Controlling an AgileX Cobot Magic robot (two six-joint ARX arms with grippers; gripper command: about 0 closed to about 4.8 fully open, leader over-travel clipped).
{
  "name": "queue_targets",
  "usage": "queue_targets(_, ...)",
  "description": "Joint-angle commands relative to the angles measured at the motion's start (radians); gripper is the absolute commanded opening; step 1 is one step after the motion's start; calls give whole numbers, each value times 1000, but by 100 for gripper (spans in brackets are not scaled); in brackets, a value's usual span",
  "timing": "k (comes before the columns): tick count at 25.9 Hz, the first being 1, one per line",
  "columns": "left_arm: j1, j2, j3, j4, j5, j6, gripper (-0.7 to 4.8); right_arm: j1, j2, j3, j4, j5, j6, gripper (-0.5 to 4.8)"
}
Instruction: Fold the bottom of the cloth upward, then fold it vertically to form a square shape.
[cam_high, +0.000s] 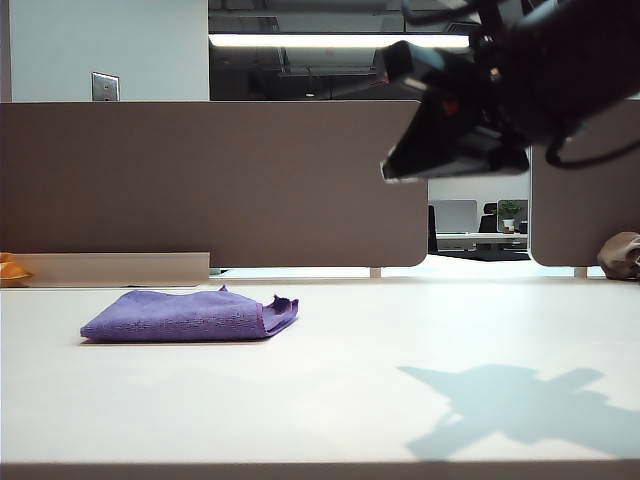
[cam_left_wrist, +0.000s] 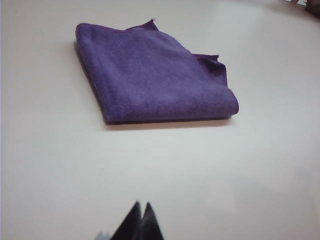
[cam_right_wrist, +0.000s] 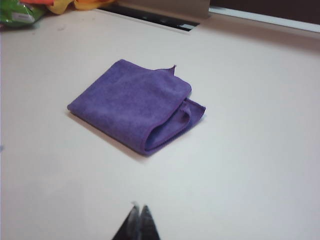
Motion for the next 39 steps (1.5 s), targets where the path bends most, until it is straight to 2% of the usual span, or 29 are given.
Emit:
queue_targets(1, 0, 0, -19, 41, 7, 3, -6, -1, 15, -16, 32, 29, 4, -2)
queue_targets(5, 0, 0, -52, 47, 8, 5, -6, -1, 76, -20, 68, 25, 4, -2)
queue_targets(9, 1, 0, -76, 47, 6, 12, -6, -1, 166, -20, 172, 21, 4, -2)
queue_targets(14, 1, 0, -76, 47, 4, 11, -1, 0, 195, -21, 167, -10, 34, -2)
queue_targets(19, 1, 0, -76, 45, 4, 11, -1, 27, 121, -21, 152, 10, 27, -2)
queue_targets(25, 1, 0, -76, 45, 4, 11, -1, 48, -44, -21, -1, 38, 15, -2)
queue_targets(32, 1, 0, -76, 45, 4, 11, -1, 48, -438, -21, -316, 43, -58, -2)
queue_targets(39, 1, 0, -76, 45, 4, 11, -1, 46, -647, -82, -408, -8, -71, -2)
